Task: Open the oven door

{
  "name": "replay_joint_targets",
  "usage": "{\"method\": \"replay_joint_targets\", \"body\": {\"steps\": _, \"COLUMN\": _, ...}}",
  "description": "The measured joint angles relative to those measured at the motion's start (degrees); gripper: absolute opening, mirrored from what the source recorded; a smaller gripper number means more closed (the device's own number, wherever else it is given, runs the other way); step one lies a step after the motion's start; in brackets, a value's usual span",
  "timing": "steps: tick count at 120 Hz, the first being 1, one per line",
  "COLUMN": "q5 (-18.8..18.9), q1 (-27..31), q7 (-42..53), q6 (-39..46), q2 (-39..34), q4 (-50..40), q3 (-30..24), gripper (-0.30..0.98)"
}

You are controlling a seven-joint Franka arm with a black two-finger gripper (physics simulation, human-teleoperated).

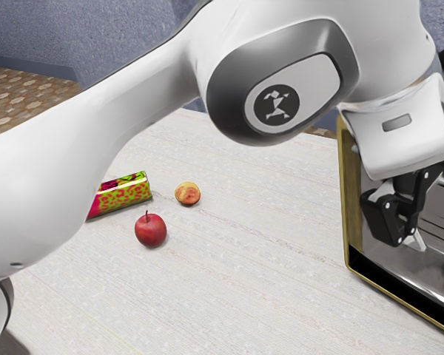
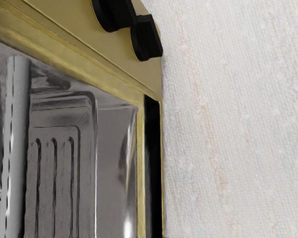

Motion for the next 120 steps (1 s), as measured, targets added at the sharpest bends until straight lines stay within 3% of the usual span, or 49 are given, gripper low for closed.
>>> {"method": "replay_joint_targets", "body": {"steps": 107, "q5": -0.23, "q1": 0.02, "q7": -1.1, "q6": 2.72, "q2": 2.74, "q4": 0.55, "q3": 0.84, "gripper": 0.67}}
{"method": "replay_joint_targets", "body": {"steps": 113, "q5": -0.23, "q1": 0.11, "q7": -1.18, "q6": 2.4, "q2": 1.13, "q4": -1.68, "q3": 0.83, "gripper": 0.69}}
{"method": "replay_joint_targets", "body": {"steps": 120, "q5": -0.37, "q1": 0.63, "q7": -1.41, "q6": 2.58, "q2": -5.62, "q4": -11.41, "q3": 0.87, "gripper": 0.69}}
